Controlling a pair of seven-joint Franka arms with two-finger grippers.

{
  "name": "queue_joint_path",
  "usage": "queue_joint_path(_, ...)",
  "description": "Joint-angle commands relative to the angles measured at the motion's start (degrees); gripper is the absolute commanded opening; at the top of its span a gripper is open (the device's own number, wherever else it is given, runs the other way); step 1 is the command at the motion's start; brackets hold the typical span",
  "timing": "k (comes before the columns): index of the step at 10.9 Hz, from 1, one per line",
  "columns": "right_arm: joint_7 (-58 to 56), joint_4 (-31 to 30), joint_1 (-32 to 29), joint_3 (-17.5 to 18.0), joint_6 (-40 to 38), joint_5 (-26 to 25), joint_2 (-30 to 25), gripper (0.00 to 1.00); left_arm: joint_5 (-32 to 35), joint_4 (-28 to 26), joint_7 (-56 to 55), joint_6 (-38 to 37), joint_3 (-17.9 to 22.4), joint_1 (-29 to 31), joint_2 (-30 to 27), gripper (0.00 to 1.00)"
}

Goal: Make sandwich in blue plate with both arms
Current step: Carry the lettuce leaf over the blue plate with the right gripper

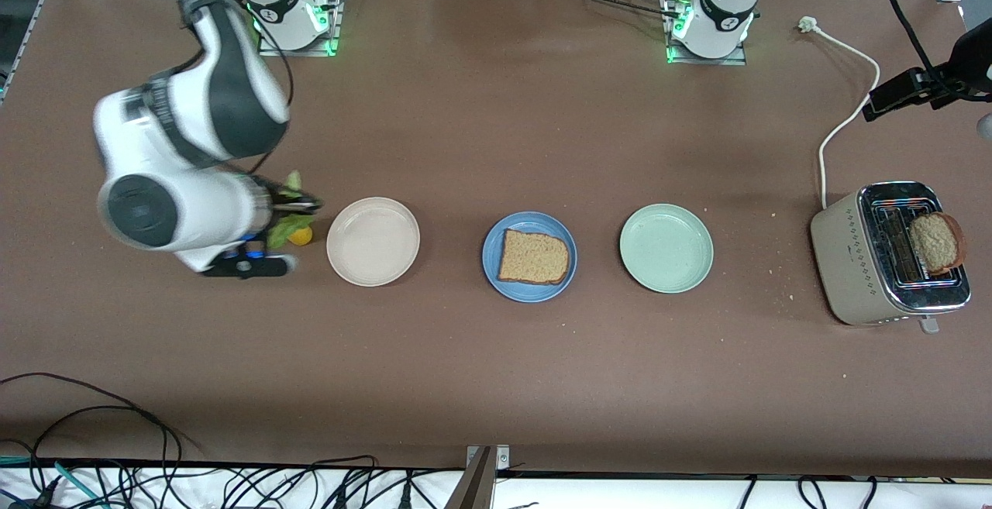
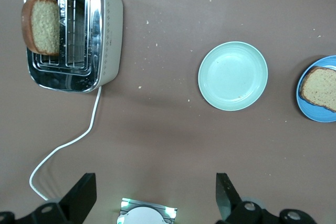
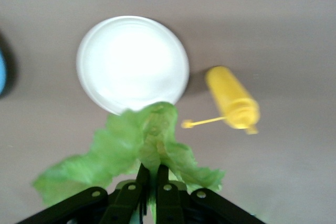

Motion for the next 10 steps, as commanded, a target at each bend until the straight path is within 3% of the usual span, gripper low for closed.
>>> queue_joint_path(1, 7.5, 0.9, 7.7, 0.6, 8.2, 2.2, 2.5, 0.00, -0.3, 2.0, 0.2, -0.1, -2.4, 0.3, 0.9, 1.00)
queue_joint_path(5, 8.8, 0.9, 15.2, 0.8, 22.7, 3.6, 8.9, 0.00, -0.3, 1.9, 0.2, 0.0, -2.6, 0.2, 0.9, 1.00)
queue_joint_path(10, 7.7, 0.9, 18.8, 1.4, 37.7, 3.6, 16.2, 0.00, -0.3, 2.0, 0.2, 0.0, -2.7, 0.1, 1.0, 1.00)
